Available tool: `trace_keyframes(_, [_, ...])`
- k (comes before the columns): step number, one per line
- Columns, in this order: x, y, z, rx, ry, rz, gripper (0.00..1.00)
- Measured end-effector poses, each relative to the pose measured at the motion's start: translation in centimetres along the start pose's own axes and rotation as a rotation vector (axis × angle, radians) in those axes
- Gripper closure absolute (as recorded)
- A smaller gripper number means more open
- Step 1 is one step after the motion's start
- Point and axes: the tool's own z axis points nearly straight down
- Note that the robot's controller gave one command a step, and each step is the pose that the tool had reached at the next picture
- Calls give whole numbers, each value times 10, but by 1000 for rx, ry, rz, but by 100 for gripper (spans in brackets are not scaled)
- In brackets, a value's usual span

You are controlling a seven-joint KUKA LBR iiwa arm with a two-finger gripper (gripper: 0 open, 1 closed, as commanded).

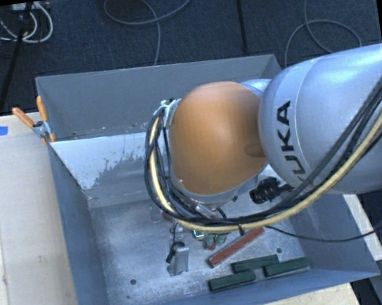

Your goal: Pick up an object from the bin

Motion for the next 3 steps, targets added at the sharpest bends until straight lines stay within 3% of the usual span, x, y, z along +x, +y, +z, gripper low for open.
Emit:
trace_keyframes(1, [-87, -75, 175, -2, -10, 14, 0])
trace_keyframes(2, [-93, -117, 171, -4, -11, 436, 0])
trace_keyframes(3, [-94, -117, 171, -5, -10, 438, 0])
